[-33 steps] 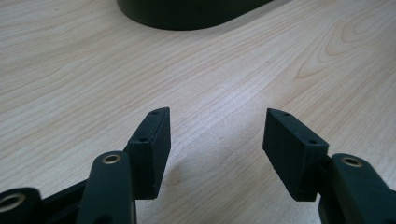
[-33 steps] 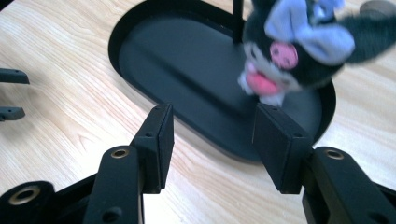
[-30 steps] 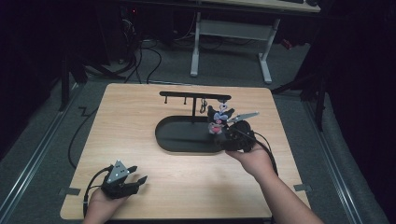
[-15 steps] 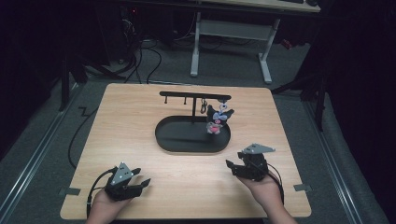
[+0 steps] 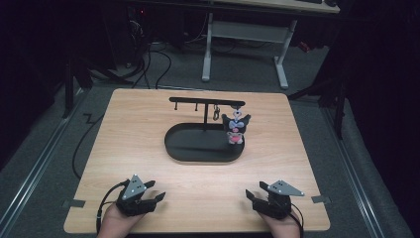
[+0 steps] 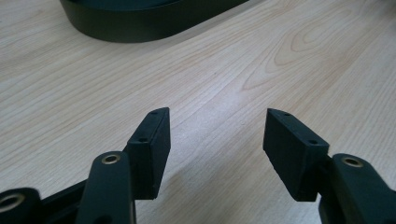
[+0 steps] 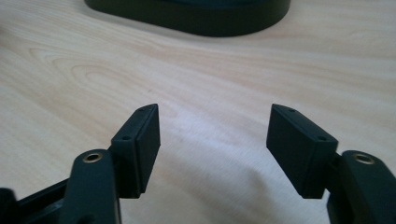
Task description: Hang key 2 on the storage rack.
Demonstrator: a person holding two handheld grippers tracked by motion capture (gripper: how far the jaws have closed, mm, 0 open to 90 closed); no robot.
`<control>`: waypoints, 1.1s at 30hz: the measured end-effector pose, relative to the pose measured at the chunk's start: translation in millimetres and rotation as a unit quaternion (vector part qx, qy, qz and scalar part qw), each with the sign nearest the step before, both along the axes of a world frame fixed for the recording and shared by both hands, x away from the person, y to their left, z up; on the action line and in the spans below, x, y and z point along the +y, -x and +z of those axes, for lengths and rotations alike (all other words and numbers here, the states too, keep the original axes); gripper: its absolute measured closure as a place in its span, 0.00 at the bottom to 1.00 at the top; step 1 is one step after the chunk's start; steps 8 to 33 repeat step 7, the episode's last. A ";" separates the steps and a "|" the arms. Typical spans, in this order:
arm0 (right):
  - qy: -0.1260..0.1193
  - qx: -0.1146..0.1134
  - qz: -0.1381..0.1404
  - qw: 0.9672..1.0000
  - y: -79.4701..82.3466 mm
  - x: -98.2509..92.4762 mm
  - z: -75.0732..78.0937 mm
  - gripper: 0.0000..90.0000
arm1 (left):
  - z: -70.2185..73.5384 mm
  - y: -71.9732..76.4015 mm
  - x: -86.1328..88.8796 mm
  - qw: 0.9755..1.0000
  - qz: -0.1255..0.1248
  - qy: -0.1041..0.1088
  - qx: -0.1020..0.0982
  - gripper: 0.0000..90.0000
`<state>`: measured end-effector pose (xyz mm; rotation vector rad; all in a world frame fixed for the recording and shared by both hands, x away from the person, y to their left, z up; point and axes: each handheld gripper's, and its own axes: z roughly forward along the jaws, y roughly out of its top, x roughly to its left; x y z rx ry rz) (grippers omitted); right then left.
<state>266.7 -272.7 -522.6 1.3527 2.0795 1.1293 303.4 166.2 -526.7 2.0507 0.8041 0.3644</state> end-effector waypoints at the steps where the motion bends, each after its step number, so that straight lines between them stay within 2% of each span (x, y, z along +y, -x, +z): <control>1: 0.003 -0.001 0.004 1.000 2.0 1.0 -1.3 0.39 | 0.6 0.4 -0.7 1.000 -0.002 0.000 0.000 0.47; 6: 0.003 -0.018 0.005 1.000 1.6 1.7 1.0 0.37 | 1.7 2.1 -3.7 1.000 -0.002 0.003 -0.003 0.46; 33: 0.002 -0.019 0.004 1.000 1.3 1.4 1.0 0.37 | 1.8 2.5 -3.8 1.000 -0.003 0.002 -0.002 0.46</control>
